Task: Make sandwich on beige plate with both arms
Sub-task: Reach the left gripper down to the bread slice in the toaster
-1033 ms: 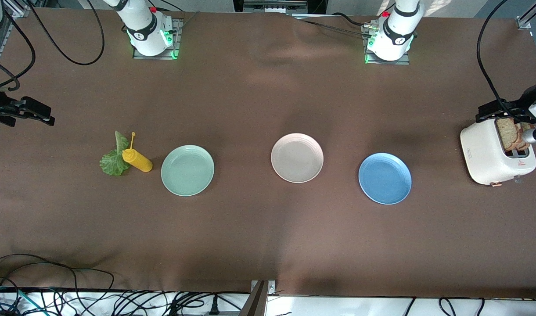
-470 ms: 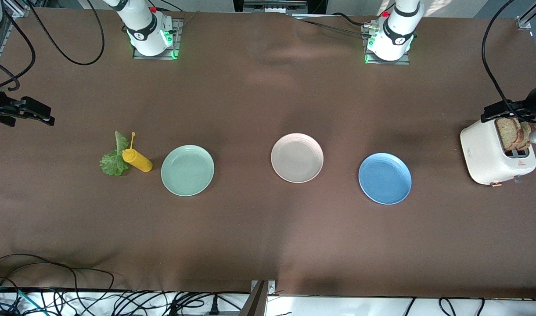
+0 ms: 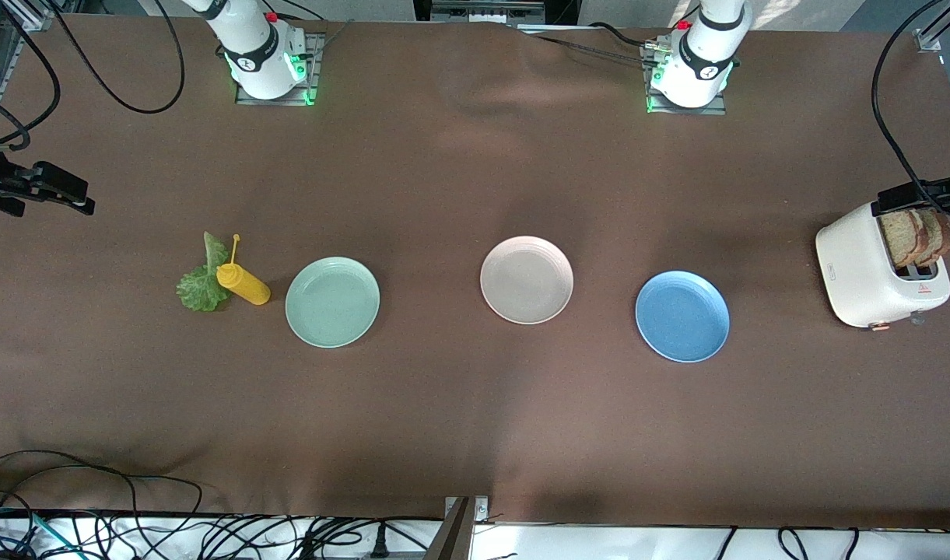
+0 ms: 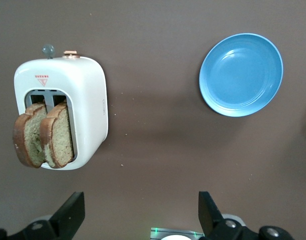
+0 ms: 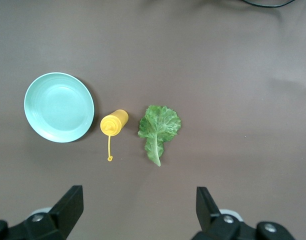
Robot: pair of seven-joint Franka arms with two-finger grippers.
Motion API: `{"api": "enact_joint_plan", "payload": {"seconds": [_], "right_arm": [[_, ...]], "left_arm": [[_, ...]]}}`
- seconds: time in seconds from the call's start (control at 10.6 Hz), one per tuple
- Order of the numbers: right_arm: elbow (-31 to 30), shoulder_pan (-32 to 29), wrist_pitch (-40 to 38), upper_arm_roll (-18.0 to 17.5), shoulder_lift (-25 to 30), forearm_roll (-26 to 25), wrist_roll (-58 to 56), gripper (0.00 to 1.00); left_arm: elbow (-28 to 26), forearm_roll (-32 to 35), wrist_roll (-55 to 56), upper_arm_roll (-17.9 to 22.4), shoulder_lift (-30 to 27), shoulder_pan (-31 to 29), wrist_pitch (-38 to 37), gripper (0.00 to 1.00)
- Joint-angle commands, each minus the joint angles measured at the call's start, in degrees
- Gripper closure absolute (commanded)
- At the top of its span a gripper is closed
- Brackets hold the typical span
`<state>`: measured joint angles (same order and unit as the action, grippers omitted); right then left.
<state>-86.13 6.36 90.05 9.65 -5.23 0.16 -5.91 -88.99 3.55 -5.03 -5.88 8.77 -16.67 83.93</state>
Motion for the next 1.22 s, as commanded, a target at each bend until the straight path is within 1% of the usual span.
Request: {"api": "enact_joint_plan", "payload": {"seconds": [0.0, 0.28, 0.38, 0.66, 0.75, 1.03, 1.13], "right_arm": [[0.4, 0.1, -3.3, -1.3, 2.1, 0.6, -0.1, 0.00], [0.5, 0.1, -3.5, -1.9, 2.4, 0.5, -0.6, 0.00], [0.6, 0.1, -2.7, -1.7, 2.4, 0.5, -0.9, 0.00], [0.6, 0.0, -1.8, -1.4, 2.3, 0.5, -0.9, 0.00], [0.6, 0.0, -2.2, -1.2, 2.4, 0.5, -0.9, 0.00], [0.6, -0.1, -2.5, -1.2, 2.4, 0.5, -0.9, 0.00], [0.6, -0.1, -2.4, -1.3, 2.4, 0.2, -0.9, 0.00]], "left_arm": [[-1.5, 1.0, -0.3, -0.4, 1.5, -3.8, 0.0, 0.00], [-2.1, 1.8, -0.4, -0.3, 5.3, -7.3, 0.5, 0.00], [-2.1, 3.4, -0.5, -0.4, 6.6, -8.2, 0.8, 0.00], [-1.9, 5.8, -0.6, -0.4, 10.2, -8.5, 1.6, 0.00], [-1.8, 8.0, -0.7, -0.4, 11.1, -8.4, 1.8, 0.00], [-1.6, 9.1, -7.1, -0.4, 13.4, -10.0, 4.6, 0.00], [-1.6, 9.1, -7.4, -0.4, 14.1, -10.0, 5.7, 0.00]]}}
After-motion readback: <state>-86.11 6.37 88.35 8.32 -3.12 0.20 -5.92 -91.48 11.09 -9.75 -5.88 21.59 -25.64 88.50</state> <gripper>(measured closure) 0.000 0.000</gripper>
